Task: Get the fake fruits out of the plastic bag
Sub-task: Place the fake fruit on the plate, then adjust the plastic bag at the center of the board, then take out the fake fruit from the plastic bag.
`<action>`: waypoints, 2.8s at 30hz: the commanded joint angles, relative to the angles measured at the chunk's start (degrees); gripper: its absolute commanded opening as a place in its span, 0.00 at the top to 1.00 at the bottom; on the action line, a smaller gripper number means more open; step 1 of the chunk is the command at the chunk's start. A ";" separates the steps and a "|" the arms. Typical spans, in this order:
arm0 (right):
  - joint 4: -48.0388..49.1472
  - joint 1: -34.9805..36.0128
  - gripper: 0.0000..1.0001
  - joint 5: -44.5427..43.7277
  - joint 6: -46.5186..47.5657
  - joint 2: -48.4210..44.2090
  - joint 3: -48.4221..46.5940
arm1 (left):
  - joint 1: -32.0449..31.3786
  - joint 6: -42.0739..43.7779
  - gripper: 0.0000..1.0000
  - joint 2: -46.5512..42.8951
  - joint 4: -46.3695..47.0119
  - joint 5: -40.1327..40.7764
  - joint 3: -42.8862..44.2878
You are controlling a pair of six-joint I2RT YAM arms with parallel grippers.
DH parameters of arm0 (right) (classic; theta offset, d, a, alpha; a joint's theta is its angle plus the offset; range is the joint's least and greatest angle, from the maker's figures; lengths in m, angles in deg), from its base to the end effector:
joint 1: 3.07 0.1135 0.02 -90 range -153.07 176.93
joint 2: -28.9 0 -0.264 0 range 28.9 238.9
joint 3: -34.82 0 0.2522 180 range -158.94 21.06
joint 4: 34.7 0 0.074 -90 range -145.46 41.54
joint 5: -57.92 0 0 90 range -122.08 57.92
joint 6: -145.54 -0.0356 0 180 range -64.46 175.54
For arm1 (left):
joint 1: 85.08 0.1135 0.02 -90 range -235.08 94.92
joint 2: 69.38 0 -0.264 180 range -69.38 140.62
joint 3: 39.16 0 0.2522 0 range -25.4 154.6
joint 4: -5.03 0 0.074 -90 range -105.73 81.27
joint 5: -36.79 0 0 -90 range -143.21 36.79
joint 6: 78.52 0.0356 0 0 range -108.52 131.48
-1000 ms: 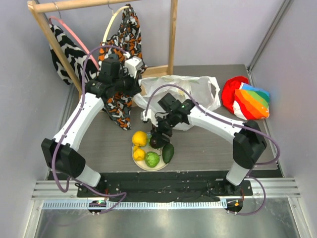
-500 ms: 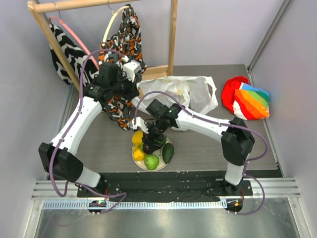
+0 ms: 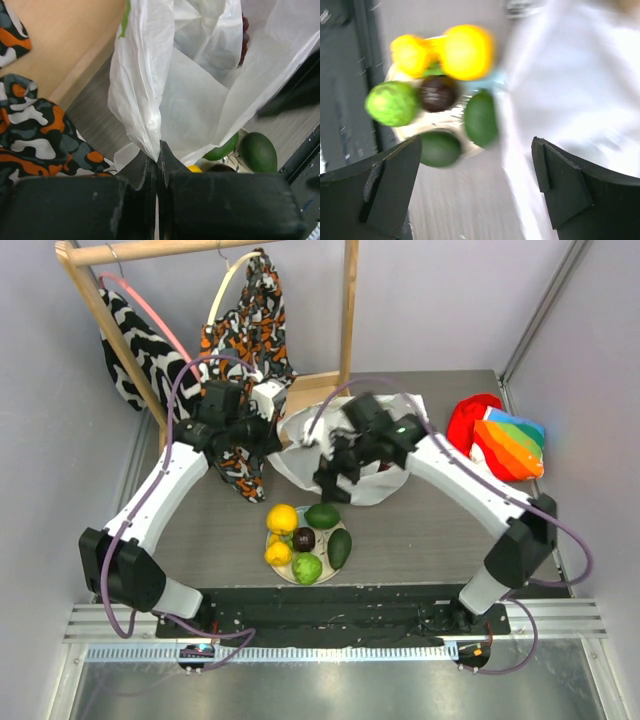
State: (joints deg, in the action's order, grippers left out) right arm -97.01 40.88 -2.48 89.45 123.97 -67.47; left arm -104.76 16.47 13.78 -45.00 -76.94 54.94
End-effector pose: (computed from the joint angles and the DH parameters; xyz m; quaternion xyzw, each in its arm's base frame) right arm 0.2424 0.2581 0.3221 -0.6392 0.6693 0.2681 0.2676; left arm 0.2955 -0.1209 0.3563 0.2751 0.8444 -0.2379 0.3934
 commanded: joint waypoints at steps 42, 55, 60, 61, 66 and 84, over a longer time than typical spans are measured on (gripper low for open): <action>8.74 -18.98 0.30 -19.59 -6.93 -1.21 14.01 | 0.26 16.80 1.00 -12.84 -13.65 -4.05 -9.58; 3.12 -19.86 0.99 -18.44 -3.94 6.10 9.00 | 0.26 14.70 1.00 -12.67 -11.54 -3.95 -7.92; 0.83 -21.88 0.99 -17.74 -2.45 0.49 1.02 | -0.18 12.50 1.00 -9.42 -8.82 -5.10 -4.67; 0.83 -22.23 0.99 -17.48 -2.27 -0.49 -0.40 | -0.62 11.63 1.00 -7.94 -7.95 -5.02 -3.79; 0.13 -23.38 0.99 -14.14 -1.13 -6.72 -8.32 | -2.20 8.45 1.00 -2.13 -4.60 -4.31 4.29; 19.81 -24.25 0.99 -27.49 -8.60 -15.35 18.56 | -13.28 10.05 0.51 0.45 -4.62 6.02 4.05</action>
State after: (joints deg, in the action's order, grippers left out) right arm -84.44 17.23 -23.59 82.52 109.96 -51.96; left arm -117.24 26.09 20.14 -50.36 -80.11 63.22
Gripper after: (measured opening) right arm 0.042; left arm 0.038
